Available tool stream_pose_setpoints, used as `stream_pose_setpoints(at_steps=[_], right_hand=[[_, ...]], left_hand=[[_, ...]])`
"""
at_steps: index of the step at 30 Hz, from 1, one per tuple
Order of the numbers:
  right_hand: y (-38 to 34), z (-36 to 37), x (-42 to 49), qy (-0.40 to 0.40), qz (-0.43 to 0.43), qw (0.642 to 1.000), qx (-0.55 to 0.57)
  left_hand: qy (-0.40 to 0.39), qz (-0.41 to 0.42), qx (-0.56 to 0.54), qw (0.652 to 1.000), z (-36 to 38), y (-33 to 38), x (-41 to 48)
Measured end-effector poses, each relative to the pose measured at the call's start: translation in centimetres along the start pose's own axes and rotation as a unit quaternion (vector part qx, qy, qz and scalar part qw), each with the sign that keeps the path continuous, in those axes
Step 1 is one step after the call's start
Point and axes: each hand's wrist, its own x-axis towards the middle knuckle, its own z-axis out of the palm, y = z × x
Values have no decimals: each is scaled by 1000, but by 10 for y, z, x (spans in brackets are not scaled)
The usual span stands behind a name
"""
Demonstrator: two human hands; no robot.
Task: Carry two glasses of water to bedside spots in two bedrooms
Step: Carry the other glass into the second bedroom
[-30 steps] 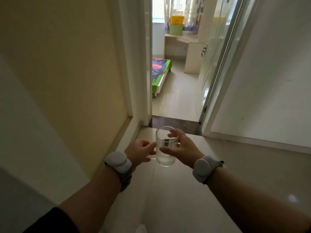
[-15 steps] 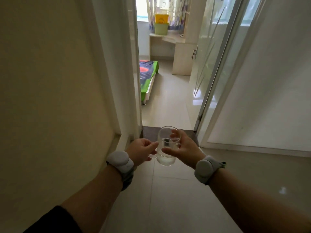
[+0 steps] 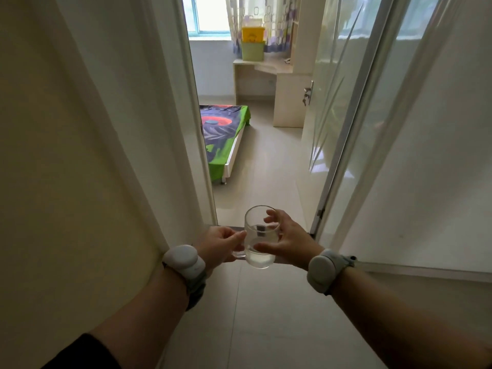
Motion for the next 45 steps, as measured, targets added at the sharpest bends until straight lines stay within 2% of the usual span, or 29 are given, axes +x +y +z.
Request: stream_pose_setpoints(at_steps=[5, 11, 21, 27, 33, 34, 45], right_hand=[[13, -39, 78, -6, -11, 1000, -8], [33, -72, 188, 6, -11, 1000, -21], [38, -122, 362, 75, 4, 996, -42], [49, -167, 452, 95, 14, 995, -32], [84, -215, 546, 93, 3, 995, -35], [97, -235, 582, 83, -5, 996, -23], [134, -320, 745, 33, -33, 999, -15]], left_hand=[[34, -11, -15, 999, -1, 26, 74], [33, -14, -19, 999, -22, 49, 192], [-38, 20, -3, 999, -77, 109, 385], [-38, 35, -3, 999, -84, 147, 485], [-19, 33, -1, 999, -78, 170, 589], [-7, 34, -4, 999, -73, 180, 628], [46, 17, 12, 999, -73, 237, 785]])
